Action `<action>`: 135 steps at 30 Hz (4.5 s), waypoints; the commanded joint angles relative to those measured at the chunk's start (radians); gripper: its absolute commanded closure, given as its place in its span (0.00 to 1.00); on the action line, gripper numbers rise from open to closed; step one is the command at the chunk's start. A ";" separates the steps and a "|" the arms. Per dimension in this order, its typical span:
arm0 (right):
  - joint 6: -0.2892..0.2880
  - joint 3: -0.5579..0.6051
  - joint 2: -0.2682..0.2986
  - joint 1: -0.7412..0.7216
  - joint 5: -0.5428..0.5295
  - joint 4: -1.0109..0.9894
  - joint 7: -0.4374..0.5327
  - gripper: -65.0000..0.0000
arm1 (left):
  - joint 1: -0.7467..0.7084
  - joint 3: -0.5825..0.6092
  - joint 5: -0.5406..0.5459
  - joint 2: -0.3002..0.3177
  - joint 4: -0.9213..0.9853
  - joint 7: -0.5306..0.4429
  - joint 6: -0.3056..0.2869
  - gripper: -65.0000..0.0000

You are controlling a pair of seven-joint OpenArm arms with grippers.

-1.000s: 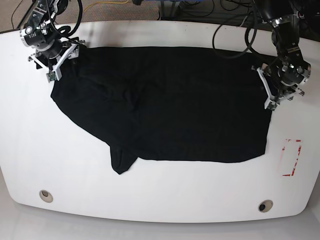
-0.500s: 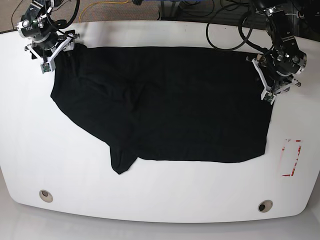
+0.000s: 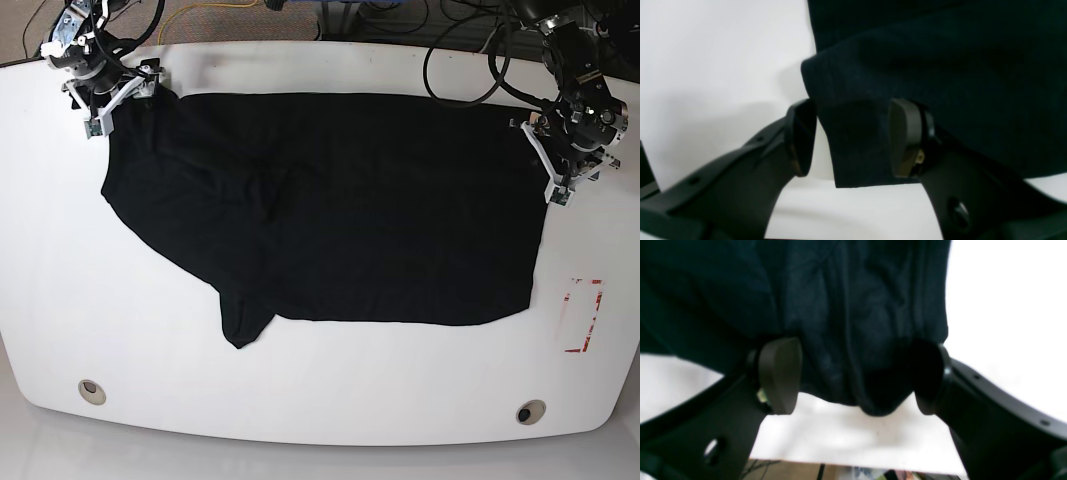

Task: Layout the t-shirt on the table in an organized manner, then fold the t-shirt properly
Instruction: 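Move the right gripper back to the shirt edge beside the left gripper's line, then grasp the shirt edge corners with both grippers and pull taut, then release the edge and move both grippers to the opposite shirt edge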

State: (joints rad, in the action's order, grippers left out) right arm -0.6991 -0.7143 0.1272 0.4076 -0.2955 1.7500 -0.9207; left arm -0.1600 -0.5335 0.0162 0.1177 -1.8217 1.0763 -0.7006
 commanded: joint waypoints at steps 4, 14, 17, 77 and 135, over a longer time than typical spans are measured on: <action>0.001 -0.003 0.007 0.004 -0.006 -0.002 -0.014 0.40 | 0.027 -0.053 0.000 0.024 0.017 -0.012 0.002 0.51; 0.001 -0.003 0.002 0.004 -0.008 0.005 -0.014 0.47 | 0.029 -0.102 0.006 0.049 0.138 -0.031 0.002 0.51; 0.001 -0.003 0.002 0.004 -0.008 0.005 -0.014 0.47 | 0.029 -0.083 0.006 0.053 0.185 -0.051 0.002 0.51; 0.001 0.065 0.137 0.156 -0.001 0.090 -0.019 0.93 | -0.333 -0.073 0.006 0.081 0.053 -0.069 0.002 0.90; 0.001 0.146 0.147 -0.289 0.002 0.132 -0.120 0.14 | 0.523 -0.067 -0.002 0.145 0.242 0.098 0.002 0.49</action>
State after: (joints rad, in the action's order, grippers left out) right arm -0.6971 -0.5743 0.2604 0.1509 -0.2844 1.8950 -1.0584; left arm 0.3283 -0.6014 0.0120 0.2470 -1.6169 1.2285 -0.6971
